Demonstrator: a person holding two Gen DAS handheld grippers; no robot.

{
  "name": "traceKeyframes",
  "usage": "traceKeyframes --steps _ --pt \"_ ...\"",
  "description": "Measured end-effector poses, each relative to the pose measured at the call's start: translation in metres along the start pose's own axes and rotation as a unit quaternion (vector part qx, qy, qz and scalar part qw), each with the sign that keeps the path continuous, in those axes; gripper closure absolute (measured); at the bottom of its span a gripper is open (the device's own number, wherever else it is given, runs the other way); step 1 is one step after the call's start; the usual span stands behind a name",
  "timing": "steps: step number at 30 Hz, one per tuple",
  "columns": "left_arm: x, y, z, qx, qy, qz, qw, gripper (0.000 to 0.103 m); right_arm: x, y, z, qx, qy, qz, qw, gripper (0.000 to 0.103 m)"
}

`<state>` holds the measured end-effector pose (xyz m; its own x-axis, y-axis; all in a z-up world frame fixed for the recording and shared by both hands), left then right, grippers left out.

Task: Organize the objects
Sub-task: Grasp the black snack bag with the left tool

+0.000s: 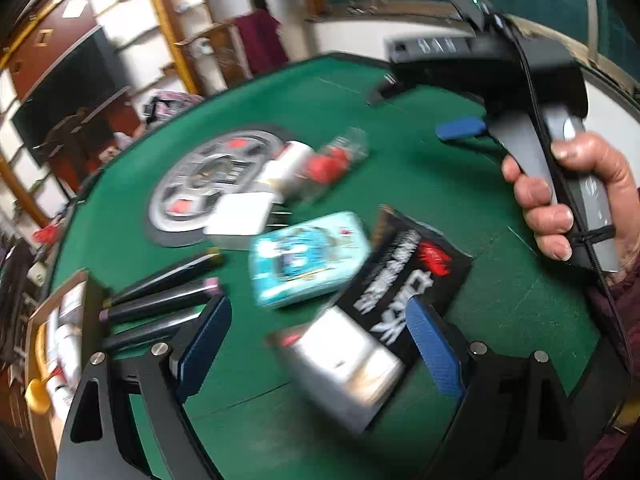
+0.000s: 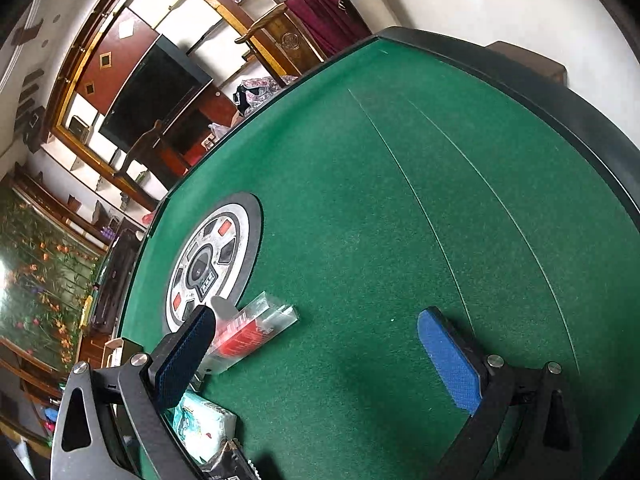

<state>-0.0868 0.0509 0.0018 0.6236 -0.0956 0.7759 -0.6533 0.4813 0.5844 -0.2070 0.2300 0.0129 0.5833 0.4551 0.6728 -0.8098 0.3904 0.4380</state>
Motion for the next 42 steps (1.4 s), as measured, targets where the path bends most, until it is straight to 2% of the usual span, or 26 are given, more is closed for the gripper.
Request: traceKeyframes --steps 2,6,7,8,10,11,13,15,19,23,24,25,26,29,33,37,40,42 --pt "-0.009 0.004 -0.007 -0.006 -0.012 0.002 0.9999 0.014 -0.002 -0.001 -0.003 -0.004 0.0 0.002 1.0 0.0" --pt "-0.016 0.008 -0.021 -0.011 -0.012 0.011 0.9998 0.016 -0.007 -0.001 -0.003 -0.009 -0.002 0.007 1.0 0.0" --pt "-0.016 0.007 -0.025 -0.01 -0.018 0.015 0.9997 0.031 -0.008 -0.002 -0.003 -0.008 -0.003 0.007 1.0 0.0" --pt "-0.015 0.006 -0.027 -0.007 -0.031 0.016 0.9994 0.042 -0.008 -0.002 -0.003 -0.006 -0.004 0.007 1.0 0.0" --pt "-0.007 0.005 -0.027 0.0 -0.026 0.013 0.9996 0.053 -0.008 -0.003 -0.001 -0.003 -0.007 0.007 1.0 0.0" --pt "-0.005 0.005 -0.025 0.008 -0.031 0.013 0.9994 0.054 -0.008 -0.003 0.0 -0.001 -0.008 0.006 1.0 0.0" --pt "-0.003 0.004 -0.021 0.021 -0.042 0.017 0.9988 0.054 -0.01 -0.003 0.0 0.0 -0.009 0.007 1.0 0.0" --pt "-0.006 0.006 -0.021 0.022 -0.032 0.017 0.9991 0.053 -0.011 -0.004 0.001 0.002 -0.009 0.007 1.0 0.0" --pt "-0.015 0.01 -0.03 0.02 -0.029 0.021 0.9992 0.037 -0.012 -0.005 0.001 0.004 -0.009 0.007 1.0 0.0" --pt "-0.021 0.009 -0.042 0.014 -0.017 0.022 0.9995 0.036 -0.012 -0.005 0.001 0.006 -0.009 0.007 1.0 0.0" --pt "-0.02 0.011 -0.043 0.013 -0.014 0.021 0.9996 0.038 -0.013 -0.005 0.001 0.007 -0.01 0.007 1.0 0.0" --pt "-0.018 0.011 -0.044 0.019 -0.027 0.024 0.9992 0.061 -0.013 -0.006 0.001 0.009 -0.011 0.006 1.0 0.0" --pt "-0.017 0.011 -0.043 0.028 -0.039 0.027 0.9985 0.064 -0.013 -0.006 0.002 0.012 -0.012 0.006 1.0 0.0" --pt "-0.003 0.009 -0.032 0.064 -0.048 0.015 0.9967 0.065 -0.014 -0.005 0.003 0.02 -0.015 0.005 1.0 0.0" --pt "0.036 -0.003 0.001 0.136 -0.063 -0.02 0.9884 0.065 -0.015 -0.006 0.004 0.024 -0.017 0.004 1.0 0.0" --pt "0.087 -0.027 0.041 0.194 -0.03 -0.055 0.979 0.065 -0.015 -0.007 0.006 0.032 -0.025 0.001 0.999 0.0" --pt "0.114 -0.048 0.063 0.225 0.001 -0.064 0.9724 0.064 -0.016 -0.011 0.008 0.041 -0.035 -0.002 0.999 0.0" --pt "0.121 -0.059 0.07 0.239 0.009 -0.062 0.9691 0.064 -0.016 -0.015 0.01 0.05 -0.046 -0.005 0.998 0.0"
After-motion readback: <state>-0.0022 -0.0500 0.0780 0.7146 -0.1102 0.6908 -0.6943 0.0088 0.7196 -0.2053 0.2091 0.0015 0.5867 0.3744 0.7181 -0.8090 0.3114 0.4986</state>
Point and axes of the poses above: each gripper's, at about its wrist camera, not at the fingertips, and x roughly against the way its jaws point, z to its left, y to its top, the point moved 3 cm from there along -x, roughly the way its jaws point, and after that the axes turned 6 degrees about -x, right-handed, at the moved point
